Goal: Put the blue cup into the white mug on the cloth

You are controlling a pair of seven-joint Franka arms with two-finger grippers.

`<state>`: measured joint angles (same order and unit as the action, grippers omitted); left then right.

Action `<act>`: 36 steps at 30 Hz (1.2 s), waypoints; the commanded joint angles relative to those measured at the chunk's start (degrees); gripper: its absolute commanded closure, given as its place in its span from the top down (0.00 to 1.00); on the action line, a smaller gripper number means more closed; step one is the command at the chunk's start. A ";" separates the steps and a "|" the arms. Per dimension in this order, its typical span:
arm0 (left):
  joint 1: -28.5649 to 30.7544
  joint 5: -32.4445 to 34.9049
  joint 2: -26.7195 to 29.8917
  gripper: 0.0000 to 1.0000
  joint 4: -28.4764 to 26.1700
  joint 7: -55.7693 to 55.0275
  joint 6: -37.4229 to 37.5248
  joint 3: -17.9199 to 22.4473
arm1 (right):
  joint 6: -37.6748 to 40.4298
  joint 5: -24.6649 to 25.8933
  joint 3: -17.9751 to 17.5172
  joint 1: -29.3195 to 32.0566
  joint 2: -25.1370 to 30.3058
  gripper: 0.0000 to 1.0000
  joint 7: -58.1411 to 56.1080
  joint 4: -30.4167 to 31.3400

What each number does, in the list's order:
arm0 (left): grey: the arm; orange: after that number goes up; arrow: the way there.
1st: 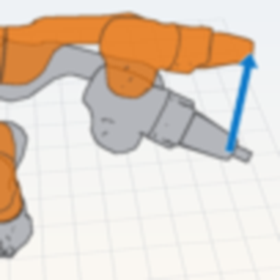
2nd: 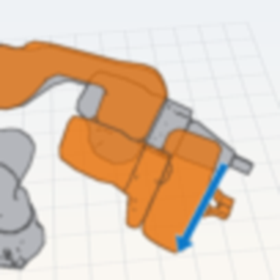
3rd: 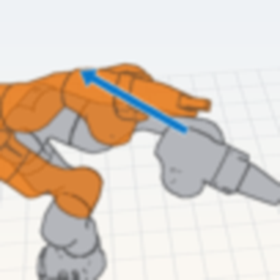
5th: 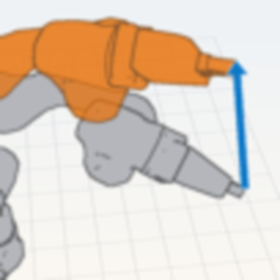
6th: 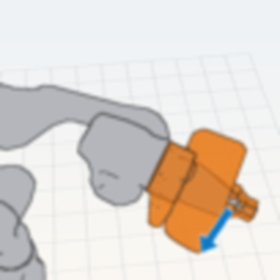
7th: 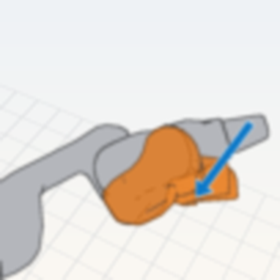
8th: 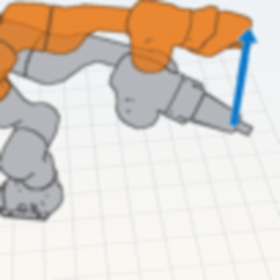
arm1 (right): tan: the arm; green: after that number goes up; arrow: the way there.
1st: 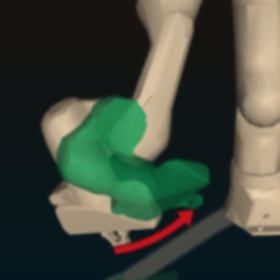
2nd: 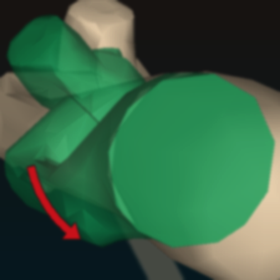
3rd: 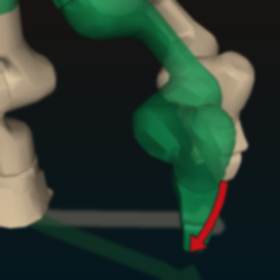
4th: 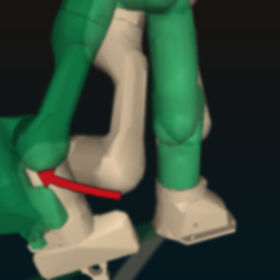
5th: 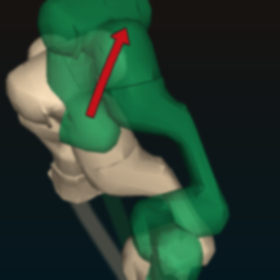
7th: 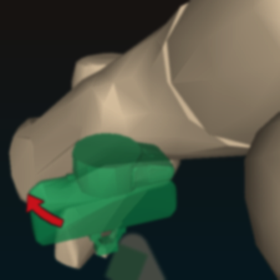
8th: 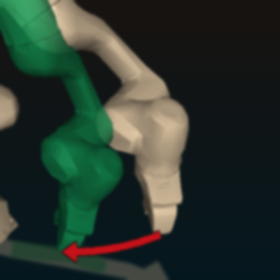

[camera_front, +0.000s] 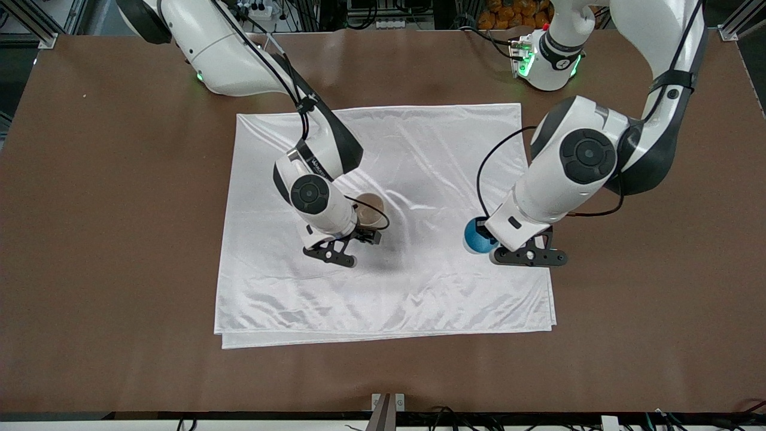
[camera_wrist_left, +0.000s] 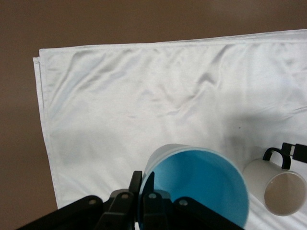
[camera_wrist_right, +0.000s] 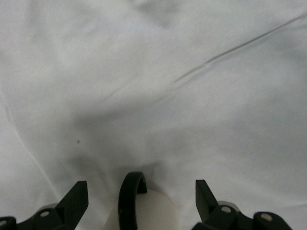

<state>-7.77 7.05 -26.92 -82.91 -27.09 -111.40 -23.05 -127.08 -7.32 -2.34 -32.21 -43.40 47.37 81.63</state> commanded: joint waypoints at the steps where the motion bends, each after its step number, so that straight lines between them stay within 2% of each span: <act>1: -3.38 1.13 -1.03 0.00 1.08 -4.54 -0.14 0.37 | 0.87 2.57 1.72 1.53 0.07 1.00 -1.30 -0.94; 7: -7.61 1.30 -2.70 0.00 1.61 -11.05 -1.36 0.64 | 0.96 2.83 1.73 5.31 0.24 1.00 -7.54 -0.94; 26: -15.08 3.06 -4.81 0.00 2.84 -11.85 -1.89 2.04 | 4.83 3.54 2.25 15.50 1.38 1.00 -23.98 -1.29; 36: -19.12 3.15 -7.01 0.00 3.63 -17.55 -1.89 2.04 | 6.15 3.36 2.17 23.24 1.38 1.00 -36.36 -1.21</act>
<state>-24.36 8.32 -32.13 -81.38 -40.79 -113.43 -21.64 -122.31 -4.75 0.77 -13.38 -42.72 16.98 80.26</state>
